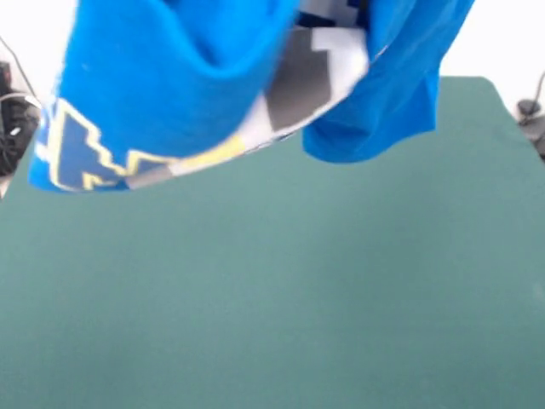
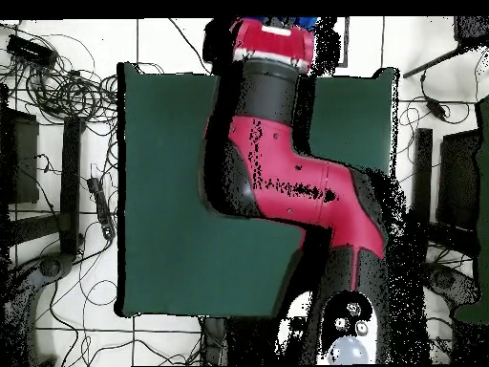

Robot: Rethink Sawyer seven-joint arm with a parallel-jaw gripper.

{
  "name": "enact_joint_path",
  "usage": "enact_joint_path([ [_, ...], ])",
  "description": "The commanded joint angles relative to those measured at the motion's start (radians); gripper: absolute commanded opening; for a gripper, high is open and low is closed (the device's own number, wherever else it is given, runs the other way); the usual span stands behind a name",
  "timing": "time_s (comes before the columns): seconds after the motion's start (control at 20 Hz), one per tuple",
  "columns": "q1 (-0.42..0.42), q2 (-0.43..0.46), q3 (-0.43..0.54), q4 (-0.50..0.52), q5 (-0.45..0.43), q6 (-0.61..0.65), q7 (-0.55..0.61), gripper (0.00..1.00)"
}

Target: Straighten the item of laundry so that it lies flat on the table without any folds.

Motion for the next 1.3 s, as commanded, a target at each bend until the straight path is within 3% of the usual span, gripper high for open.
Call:
enact_joint_path([
  [0.05,0.035,0.133,-0.078,0.26,0.066,-0.174,0.119,0.0],
  [0.15,0.007,0.132,-0.054,0.252,0.003,-0.178,0.147,0.0],
  [0.3,0.011,0.128,-0.067,0.28,0.017,-0.185,0.148,0.0],
  [0.45,-0.003,0.08,-0.06,0.284,-0.042,-0.109,0.165,0.0],
  [0.8,-0.071,-0.148,0.004,0.288,-0.179,0.134,0.22,0.0],
  [0.9,-0.106,-0.247,0.055,0.27,-0.23,0.269,0.228,0.0],
  [1.0,-0.119,-0.316,0.061,0.282,-0.225,0.318,0.24,0.0],
  [1.05,-0.156,-0.348,0.106,0.27,-0.256,0.349,0.265,0.0],
  [1.1,-0.26,-0.405,0.252,0.247,-0.346,0.44,0.298,0.0],
  [1.15,-0.344,-0.457,0.37,0.231,-0.369,0.523,0.279,0.0],
  [1.2,-0.366,-0.5,0.391,0.234,-0.322,0.58,0.227,0.0],
  [1.3,-0.244,-0.515,0.198,0.233,-0.21,0.55,0.207,0.0],
])
